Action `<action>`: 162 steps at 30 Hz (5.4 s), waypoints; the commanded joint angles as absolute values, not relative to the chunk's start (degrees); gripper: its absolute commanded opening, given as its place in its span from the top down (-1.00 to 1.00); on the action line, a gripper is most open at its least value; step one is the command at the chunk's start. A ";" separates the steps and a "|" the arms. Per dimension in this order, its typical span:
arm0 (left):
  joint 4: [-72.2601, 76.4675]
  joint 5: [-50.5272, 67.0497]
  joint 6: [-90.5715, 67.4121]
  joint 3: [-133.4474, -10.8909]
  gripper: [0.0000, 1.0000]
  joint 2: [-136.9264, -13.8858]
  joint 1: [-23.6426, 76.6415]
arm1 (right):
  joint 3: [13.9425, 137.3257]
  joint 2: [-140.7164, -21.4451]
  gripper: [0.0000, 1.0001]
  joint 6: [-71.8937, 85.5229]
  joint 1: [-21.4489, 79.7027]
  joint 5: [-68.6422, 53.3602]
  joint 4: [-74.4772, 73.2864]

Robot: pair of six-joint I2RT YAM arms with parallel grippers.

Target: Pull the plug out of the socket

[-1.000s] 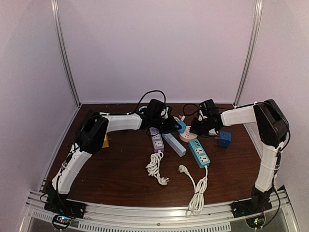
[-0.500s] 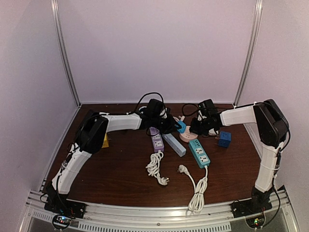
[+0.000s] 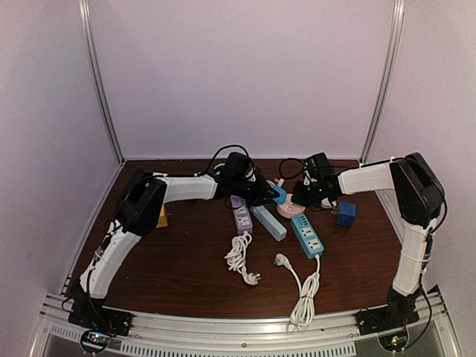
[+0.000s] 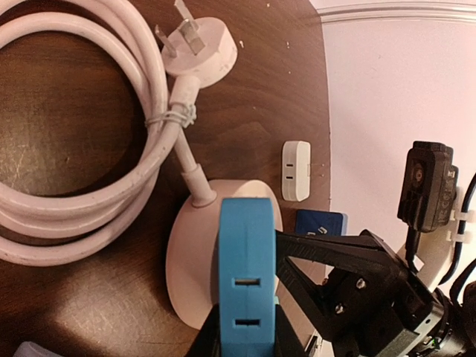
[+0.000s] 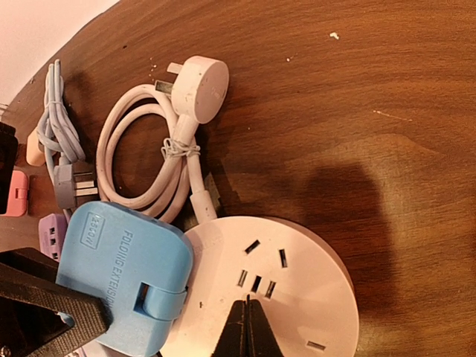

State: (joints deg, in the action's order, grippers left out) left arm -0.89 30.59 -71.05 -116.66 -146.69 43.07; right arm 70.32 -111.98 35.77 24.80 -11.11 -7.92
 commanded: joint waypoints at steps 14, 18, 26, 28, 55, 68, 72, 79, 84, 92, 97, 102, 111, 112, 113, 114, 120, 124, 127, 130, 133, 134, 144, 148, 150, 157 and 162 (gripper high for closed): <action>12.35 36.65 -82.22 -114.02 1.00 -146.87 42.72 | 64.83 -115.14 1.00 34.10 26.71 -6.34 -12.62; 13.43 37.25 -83.20 -113.67 1.00 -147.16 42.71 | 64.47 -115.18 1.00 33.90 27.05 -6.32 -12.23; 1.98 35.90 -70.10 -119.47 1.00 -146.86 42.80 | 63.82 -115.80 1.00 34.56 27.20 -9.21 -10.76; 1.20 35.66 -67.09 -119.40 1.00 -146.44 42.80 | 63.76 -115.84 1.00 35.12 27.23 -10.32 -10.30; 9.77 33.03 -61.42 -113.12 1.00 -139.88 43.77 | 65.59 -117.96 1.00 37.27 27.08 -15.33 -9.41; 24.09 34.29 -81.62 -109.27 1.00 -140.71 42.85 | 65.77 -117.60 1.00 35.69 27.25 -12.17 -10.97; 23.55 34.02 -81.16 -109.12 1.00 -140.52 42.72 | 65.72 -117.77 1.00 35.85 27.23 -12.36 -10.94; 14.60 33.19 -69.97 -111.42 1.00 -139.11 42.75 | 65.98 -118.51 1.00 36.54 26.99 -14.68 -9.99; 8.20 31.99 -61.20 -112.87 1.00 -138.22 43.05 | 66.73 -118.99 1.00 36.73 26.64 -15.90 -9.91; 4.11 30.23 -54.60 -114.02 1.00 -137.11 43.94 | 67.76 -119.83 1.00 37.23 26.28 -16.97 -10.02; 5.33 30.72 -55.63 -113.75 1.00 -137.04 43.82 | 67.46 -119.87 1.00 37.59 26.11 -17.28 -9.68; 14.73 32.64 -65.94 -110.15 1.00 -137.02 43.14 | 67.00 -119.78 1.00 37.70 25.97 -17.35 -9.37; 8.67 30.10 -66.70 -110.81 1.00 -136.88 42.68 | 66.36 -118.69 1.00 37.79 25.88 -17.73 -8.81; 7.55 29.56 -65.94 -110.52 1.00 -136.62 42.57 | 66.36 -118.39 1.00 37.68 25.91 -17.75 -8.78; 6.67 29.07 -65.05 -110.20 1.00 -136.20 42.48 | 66.40 -118.06 1.00 37.60 25.79 -17.82 -8.74; 5.70 28.43 -64.12 -109.82 1.00 -135.73 42.31 | 66.44 -117.63 1.00 37.43 25.83 -17.95 -8.59; -2.05 24.31 -56.50 -108.01 1.00 -131.51 40.87 | 67.86 -114.60 1.00 35.92 25.93 -18.72 -8.53; -8.11 21.69 -51.44 -107.30 1.00 -127.96 40.19 | 70.41 -112.58 0.97 34.25 25.83 -18.14 -10.55; -12.99 18.74 -46.96 -105.94 1.00 -124.62 40.08 | 72.00 -110.96 0.90 33.44 25.83 -17.61 -11.59; -17.00 14.56 -42.20 -102.40 1.00 -120.66 40.08 | 73.30 -109.50 0.87 33.15 25.74 -17.20 -12.17; -21.45 9.09 -37.67 -98.84 1.00 -116.76 40.08 | 73.40 -107.76 0.80 33.42 25.73 -16.19 -11.68; -22.58 7.60 -36.35 -97.47 1.00 -115.47 40.08 | 73.27 -107.18 0.77 33.61 25.75 -15.83 -11.36; -31.29 -9.09 -28.41 -85.23 1.00 -107.97 40.16 | 69.89 -102.19 0.49 35.45 25.75 -13.02 -7.24; -34.64 -15.16 -28.22 -83.44 1.00 -108.28 40.17 | 69.94 -100.78 0.40 34.85 25.74 -10.96 -8.42; -35.36 -16.74 -27.94 -82.84 1.00 -108.64 40.17 | 69.76 -100.04 0.34 34.74 25.75 -10.19 -8.78; -39.46 -22.08 -26.88 -84.25 1.00 -112.00 40.79 | 68.35 -97.43 0.13 35.00 25.72 -8.03 -8.01; -40.51 -23.55 -26.43 -85.54 0.99 -114.61 41.75 | 67.72 -96.11 0.10 34.93 25.66 -7.26 -7.83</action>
